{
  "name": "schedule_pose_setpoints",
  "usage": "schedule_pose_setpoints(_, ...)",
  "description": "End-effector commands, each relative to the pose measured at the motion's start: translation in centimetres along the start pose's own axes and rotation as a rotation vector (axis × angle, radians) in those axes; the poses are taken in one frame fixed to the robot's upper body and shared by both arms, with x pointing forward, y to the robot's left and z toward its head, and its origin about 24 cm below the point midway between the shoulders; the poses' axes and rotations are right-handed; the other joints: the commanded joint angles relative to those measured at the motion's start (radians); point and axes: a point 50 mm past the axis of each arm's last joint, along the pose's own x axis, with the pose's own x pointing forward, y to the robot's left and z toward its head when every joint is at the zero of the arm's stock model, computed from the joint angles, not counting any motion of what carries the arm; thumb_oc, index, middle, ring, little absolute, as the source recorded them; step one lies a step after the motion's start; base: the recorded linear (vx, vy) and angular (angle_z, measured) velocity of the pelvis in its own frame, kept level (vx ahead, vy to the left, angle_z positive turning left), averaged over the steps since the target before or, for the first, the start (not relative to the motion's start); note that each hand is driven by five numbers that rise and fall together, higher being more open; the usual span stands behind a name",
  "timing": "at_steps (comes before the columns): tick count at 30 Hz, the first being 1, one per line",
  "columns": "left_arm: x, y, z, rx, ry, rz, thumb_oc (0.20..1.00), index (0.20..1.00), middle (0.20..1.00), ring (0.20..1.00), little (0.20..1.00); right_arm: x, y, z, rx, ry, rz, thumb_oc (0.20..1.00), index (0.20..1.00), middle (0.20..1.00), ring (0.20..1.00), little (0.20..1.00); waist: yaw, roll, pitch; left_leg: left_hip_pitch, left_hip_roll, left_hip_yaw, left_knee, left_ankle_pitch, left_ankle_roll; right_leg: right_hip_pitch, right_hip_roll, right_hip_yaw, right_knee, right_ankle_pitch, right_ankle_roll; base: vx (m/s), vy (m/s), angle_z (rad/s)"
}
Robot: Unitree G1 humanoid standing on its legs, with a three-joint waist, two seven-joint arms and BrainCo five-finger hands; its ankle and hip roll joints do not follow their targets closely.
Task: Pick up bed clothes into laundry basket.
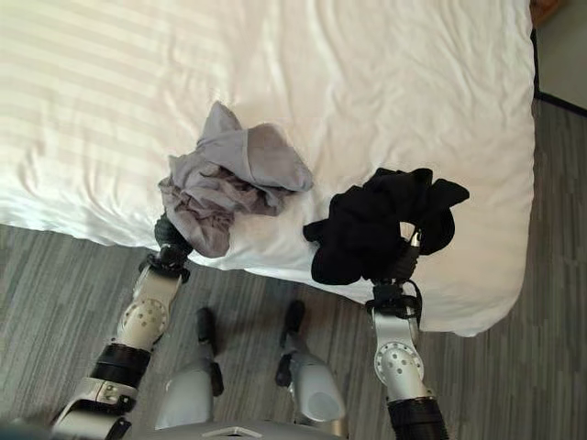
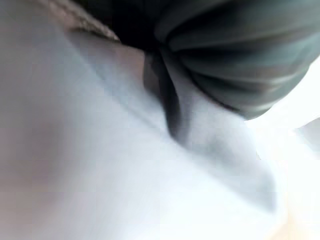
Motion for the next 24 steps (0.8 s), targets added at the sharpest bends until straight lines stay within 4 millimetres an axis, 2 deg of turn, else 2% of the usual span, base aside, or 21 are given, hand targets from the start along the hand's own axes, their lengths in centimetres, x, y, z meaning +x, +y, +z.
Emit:
schedule_pose_setpoints(1,-0.7,-0.6,0.5,0.017,-0.01,-0.086,0.2,0.2,0.2,0.2,0.2,-0.2,1.7,1.9,-0.034,-0.118,0.085,0.2,0.2,0.2,0.2,0.2,0.038,0.007,-0.149,0.008,0.017,0.002,0.0,0.007,-0.009,0.081,-0.106,-0.05,0.013,0.029,0.132,0.08,0.013,0.16)
schedule_pose_setpoints(8,-2.3,0.2,1.3,0.035,-0.038,-0.101,0.2,0.2,0.2,0.2,0.2,0.0,2.0,2.9,-0.176,-0.141,0.112,0.2,0.2,0.2,0.2,0.2,0.066,0.026,-0.206,0.077,-0.008,-0.01,0.0,-0.009,0.002,0.171,-0.116,-0.071,0.014,0.01,0.127,0.05,0.02,0.09)
schedule_pose_setpoints(13,-2.9,-0.6,2.8,0.103,-0.101,-0.151,0.2,0.2,0.2,0.2,0.2,-0.2,2.9,3.3,-0.269,-0.149,0.156,0.2,0.2,0.2,0.2,0.2,0.081,0.043,-0.273,0.134,-0.033,-0.028,0.0,-0.02,0.017,0.234,-0.132,-0.091,0.045,-0.021,0.121,0.07,0.015,0.17)
schedule_pose_setpoints(16,-3.1,-0.6,2.9,0.152,-0.102,-0.151,0.2,0.2,0.2,0.2,0.2,-0.4,2.7,3.3,-0.303,-0.134,0.154,0.2,0.2,0.2,0.2,0.2,0.081,0.045,-0.287,0.152,-0.038,-0.026,0.0,-0.026,0.022,0.244,-0.137,-0.087,0.06,-0.03,0.12,0.05,0.007,0.1)
schedule_pose_setpoints(17,-6.3,-3.3,14.9,0.976,-0.598,0.012,0.2,0.2,0.2,0.2,0.2,0.5,3.5,11.1,-0.817,-0.346,0.088,0.2,0.2,0.2,0.2,0.2,0.02,0.09,-0.153,0.181,-0.13,-0.071,0.008,-0.081,0.075,0.087,-0.098,0.064,0.141,-0.029,0.063,0.02,0.017,0.06)
schedule_pose_setpoints(19,-6.4,-3.3,15.6,0.976,-0.632,0.035,0.2,0.2,0.2,0.2,0.2,0.6,3.6,11.1,-0.882,-0.324,0.095,0.2,0.2,0.2,0.2,0.2,0.019,0.083,-0.154,0.194,-0.137,-0.066,0.011,-0.089,0.082,0.091,-0.104,0.083,0.155,-0.026,0.068,0.0,0.052,-0.16)
schedule_pose_setpoints(22,-6.4,-3.4,15.7,0.938,-0.664,0.043,0.2,0.2,0.2,0.2,0.2,0.8,3.8,11.4,-0.873,-0.348,0.103,0.2,0.2,0.2,0.2,0.2,0.016,0.075,-0.164,0.214,-0.149,-0.053,0.017,-0.105,0.092,0.099,-0.119,0.093,0.154,0.002,0.078,0.03,0.074,-0.21)
schedule_pose_setpoints(24,-5.9,-4.5,15.7,0.931,-0.679,-0.012,0.2,0.2,0.2,0.2,0.2,0.7,3.8,12.1,-0.886,-0.37,0.088,0.2,0.2,0.2,0.2,0.2,-0.002,0.072,-0.17,0.225,-0.153,-0.038,0.011,-0.107,0.093,0.102,-0.124,0.107,0.144,0.026,0.086,0.02,0.057,-0.16)
